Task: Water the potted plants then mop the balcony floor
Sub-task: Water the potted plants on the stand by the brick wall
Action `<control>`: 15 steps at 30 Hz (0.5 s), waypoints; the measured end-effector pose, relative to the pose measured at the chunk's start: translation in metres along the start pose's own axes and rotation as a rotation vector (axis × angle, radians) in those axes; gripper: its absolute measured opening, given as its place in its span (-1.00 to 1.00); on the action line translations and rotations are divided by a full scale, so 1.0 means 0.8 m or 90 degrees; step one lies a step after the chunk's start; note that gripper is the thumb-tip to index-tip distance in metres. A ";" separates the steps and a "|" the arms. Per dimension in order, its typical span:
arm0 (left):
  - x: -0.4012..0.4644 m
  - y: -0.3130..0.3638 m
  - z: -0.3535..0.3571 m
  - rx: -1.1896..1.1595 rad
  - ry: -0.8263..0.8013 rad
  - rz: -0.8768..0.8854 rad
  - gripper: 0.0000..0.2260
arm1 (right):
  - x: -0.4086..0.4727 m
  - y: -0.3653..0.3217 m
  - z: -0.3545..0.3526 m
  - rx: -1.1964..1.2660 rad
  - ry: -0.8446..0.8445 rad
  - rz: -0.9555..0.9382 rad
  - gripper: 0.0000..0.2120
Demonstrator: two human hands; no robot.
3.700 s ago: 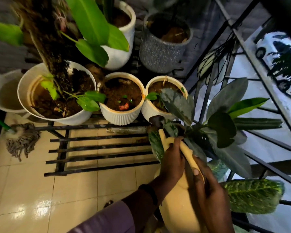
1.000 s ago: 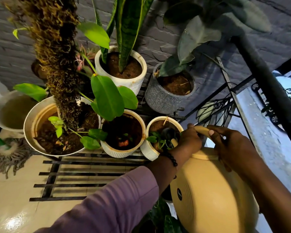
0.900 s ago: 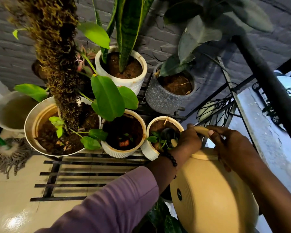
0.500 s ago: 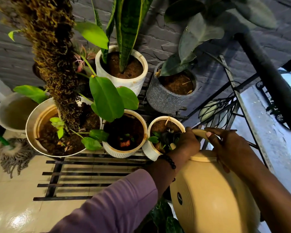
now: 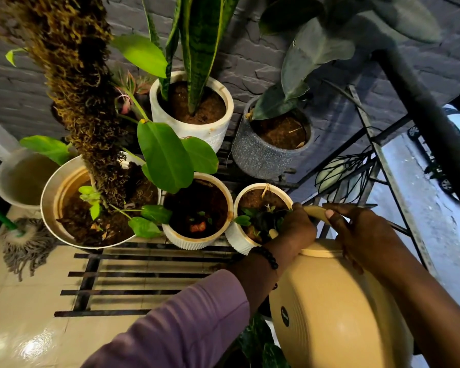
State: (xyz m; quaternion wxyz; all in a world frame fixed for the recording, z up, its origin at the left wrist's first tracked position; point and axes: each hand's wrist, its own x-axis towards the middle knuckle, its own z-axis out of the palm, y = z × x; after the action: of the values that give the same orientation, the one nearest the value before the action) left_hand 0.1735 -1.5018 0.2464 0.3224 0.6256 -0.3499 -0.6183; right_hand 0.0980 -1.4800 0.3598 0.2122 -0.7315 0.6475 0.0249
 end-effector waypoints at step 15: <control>-0.003 -0.012 0.003 -0.026 -0.009 -0.021 -0.58 | -0.003 -0.002 0.005 -0.003 -0.032 0.001 -0.70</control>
State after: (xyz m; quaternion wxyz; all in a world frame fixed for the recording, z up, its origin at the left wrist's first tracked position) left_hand 0.1718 -1.4947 0.2398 0.3222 0.6200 -0.3291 -0.6352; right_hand 0.1004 -1.4765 0.3574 0.2268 -0.7306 0.6425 0.0448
